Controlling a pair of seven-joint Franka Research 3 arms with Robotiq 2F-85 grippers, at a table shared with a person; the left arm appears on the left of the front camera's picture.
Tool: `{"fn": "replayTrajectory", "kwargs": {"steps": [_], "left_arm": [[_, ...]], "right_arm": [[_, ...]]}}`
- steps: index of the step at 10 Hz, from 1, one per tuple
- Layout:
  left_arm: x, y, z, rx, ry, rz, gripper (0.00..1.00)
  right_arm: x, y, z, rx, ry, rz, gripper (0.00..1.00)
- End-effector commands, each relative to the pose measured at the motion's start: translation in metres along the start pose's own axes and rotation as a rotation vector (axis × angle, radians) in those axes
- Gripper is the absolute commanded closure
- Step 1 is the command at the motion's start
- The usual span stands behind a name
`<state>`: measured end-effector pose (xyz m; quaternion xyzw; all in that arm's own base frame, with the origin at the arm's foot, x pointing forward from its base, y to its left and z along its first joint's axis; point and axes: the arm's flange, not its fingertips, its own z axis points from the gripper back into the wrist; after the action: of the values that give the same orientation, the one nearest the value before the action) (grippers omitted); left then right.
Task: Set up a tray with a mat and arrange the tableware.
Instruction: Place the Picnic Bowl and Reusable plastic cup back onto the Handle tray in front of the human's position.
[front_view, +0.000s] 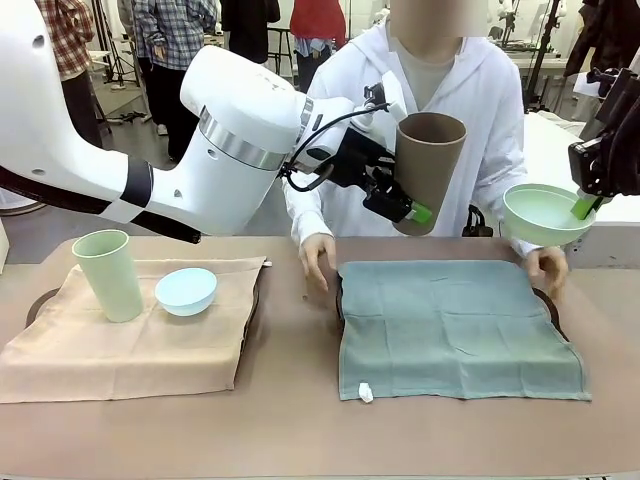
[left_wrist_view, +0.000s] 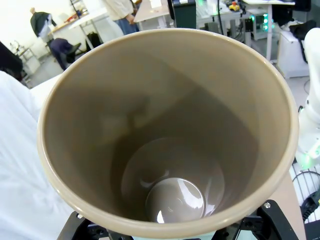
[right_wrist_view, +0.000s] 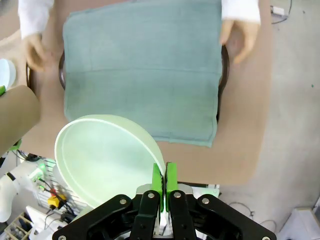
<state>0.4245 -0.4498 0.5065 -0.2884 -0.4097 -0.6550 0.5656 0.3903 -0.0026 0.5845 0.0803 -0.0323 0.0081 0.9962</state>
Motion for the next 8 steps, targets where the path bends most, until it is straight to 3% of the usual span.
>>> {"fn": "replayTrajectory", "kwargs": {"steps": [1,8], "left_arm": [[0.0021,0.0008,0.0008,-0.01,-0.01,-0.008,1.0],[0.0021,0.0008,0.0008,-0.01,-0.01,-0.008,1.0]], "right_arm": [[-0.0019,-0.001,0.0002,0.001,-0.002,-0.002,1.0],[-0.0019,-0.001,0.0002,0.001,-0.002,-0.002,1.0]]}}
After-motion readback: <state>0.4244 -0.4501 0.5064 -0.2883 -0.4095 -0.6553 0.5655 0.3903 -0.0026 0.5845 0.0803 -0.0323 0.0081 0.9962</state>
